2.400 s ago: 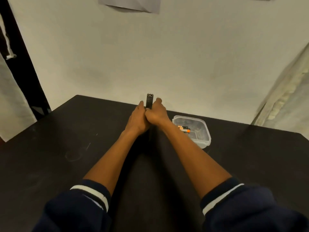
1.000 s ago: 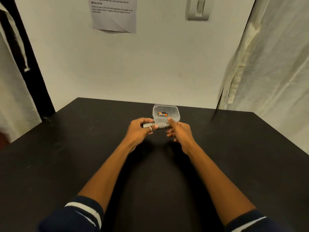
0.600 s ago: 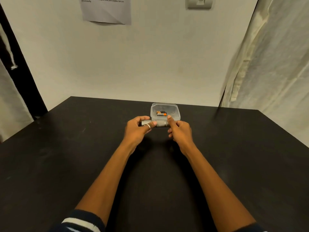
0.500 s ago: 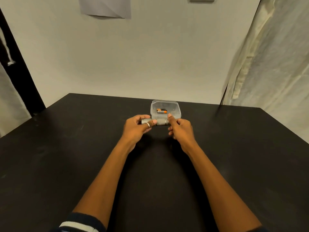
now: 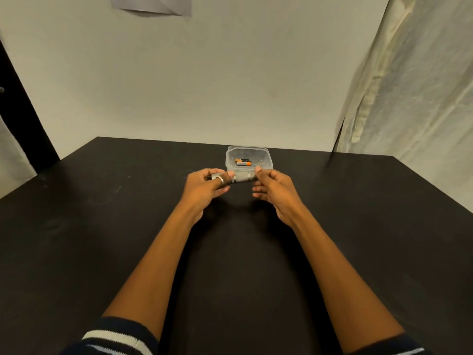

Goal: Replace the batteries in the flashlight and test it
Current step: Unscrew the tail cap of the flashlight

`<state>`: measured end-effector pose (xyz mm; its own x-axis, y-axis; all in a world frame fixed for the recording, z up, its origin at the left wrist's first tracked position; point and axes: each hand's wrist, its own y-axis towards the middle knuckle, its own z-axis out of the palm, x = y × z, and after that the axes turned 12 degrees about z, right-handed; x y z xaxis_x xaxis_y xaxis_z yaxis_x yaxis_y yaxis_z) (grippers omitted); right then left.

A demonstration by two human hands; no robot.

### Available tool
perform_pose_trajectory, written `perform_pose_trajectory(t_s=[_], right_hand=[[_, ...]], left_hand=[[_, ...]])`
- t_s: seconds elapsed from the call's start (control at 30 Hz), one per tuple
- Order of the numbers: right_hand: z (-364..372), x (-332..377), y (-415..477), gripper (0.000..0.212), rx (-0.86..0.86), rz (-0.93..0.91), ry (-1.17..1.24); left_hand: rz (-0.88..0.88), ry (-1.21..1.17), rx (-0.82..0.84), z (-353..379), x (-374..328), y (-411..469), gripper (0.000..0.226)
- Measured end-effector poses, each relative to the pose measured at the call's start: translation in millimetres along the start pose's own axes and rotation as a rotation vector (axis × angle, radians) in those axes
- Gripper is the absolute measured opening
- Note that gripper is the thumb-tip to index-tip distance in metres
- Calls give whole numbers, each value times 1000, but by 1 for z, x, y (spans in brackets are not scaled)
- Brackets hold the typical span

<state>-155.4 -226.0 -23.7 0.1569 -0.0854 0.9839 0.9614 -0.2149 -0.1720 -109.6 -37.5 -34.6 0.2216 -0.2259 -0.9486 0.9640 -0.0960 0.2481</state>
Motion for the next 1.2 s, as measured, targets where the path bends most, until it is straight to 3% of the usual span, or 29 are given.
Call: perform_pose_trajectory(t_s=[0.13,0.33,0.47,0.67,0.97,1.1,1.2], right_hand=[[2,-3,1,31,-79,-10,-81],[-5,0,-3,19,72,-26,19],[-7,3,-4,23,113,-9,27],[1,3,1,39,-25,26,-14],[-4,1,0,21,37,-14,48],[-5,2,2,20,54,13,77],[0,2,4,29,-30,32,-20]], left_hand=[[18,20,8,0,1,-1,33],[6,52,13,2,0,0,34],[12,48,5,1,-1,0,31],[15,86,26,3,0,-1,33],[-4,130,1,5,-3,-2,37],[0,131,-6,4,-3,-2,38],[4,121,-18,4,-2,-1,36]])
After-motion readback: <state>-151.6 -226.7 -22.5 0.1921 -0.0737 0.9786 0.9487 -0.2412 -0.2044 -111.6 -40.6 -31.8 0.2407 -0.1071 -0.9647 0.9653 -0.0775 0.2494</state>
